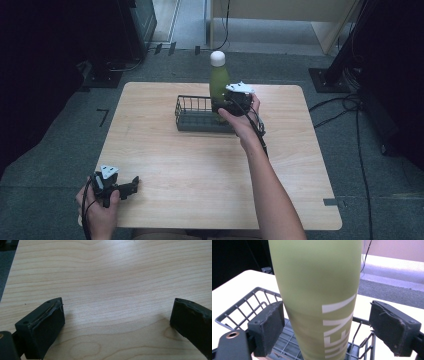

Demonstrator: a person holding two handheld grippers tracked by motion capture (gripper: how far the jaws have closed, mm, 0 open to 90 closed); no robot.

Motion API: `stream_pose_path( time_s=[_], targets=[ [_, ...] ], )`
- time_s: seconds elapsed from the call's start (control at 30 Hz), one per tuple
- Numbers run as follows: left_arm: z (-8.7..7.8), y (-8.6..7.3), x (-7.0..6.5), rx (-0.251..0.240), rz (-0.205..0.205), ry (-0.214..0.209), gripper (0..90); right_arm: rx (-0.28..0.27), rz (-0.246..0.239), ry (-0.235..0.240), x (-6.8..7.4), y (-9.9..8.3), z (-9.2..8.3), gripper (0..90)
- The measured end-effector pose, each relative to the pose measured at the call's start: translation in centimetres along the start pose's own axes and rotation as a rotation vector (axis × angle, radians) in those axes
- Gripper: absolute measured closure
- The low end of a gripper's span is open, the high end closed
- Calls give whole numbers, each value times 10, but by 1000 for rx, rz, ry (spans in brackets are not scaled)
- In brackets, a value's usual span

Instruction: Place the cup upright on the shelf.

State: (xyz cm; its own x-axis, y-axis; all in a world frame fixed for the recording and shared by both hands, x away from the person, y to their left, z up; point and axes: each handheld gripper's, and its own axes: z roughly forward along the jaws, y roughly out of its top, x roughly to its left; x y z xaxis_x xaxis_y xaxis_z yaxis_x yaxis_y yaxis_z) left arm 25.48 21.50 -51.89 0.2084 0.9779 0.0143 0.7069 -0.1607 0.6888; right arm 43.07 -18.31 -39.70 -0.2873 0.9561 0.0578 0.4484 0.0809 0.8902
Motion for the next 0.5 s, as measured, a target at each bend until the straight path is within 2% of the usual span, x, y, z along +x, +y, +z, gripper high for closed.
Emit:
stream_pose_path(
  time_s=[0.1,0.13,0.5],
  targets=[
    [0,0,0,-1,1,0,0,-4,-14,-8,1,-1,-1,180],
    [0,0,0,-1,0,-1,0,-15,-15,-5,1,0,-1,222],
    [0,0,0,-1,1,0,0,-16,-27,-3,4,-1,0,217]
  ],
)
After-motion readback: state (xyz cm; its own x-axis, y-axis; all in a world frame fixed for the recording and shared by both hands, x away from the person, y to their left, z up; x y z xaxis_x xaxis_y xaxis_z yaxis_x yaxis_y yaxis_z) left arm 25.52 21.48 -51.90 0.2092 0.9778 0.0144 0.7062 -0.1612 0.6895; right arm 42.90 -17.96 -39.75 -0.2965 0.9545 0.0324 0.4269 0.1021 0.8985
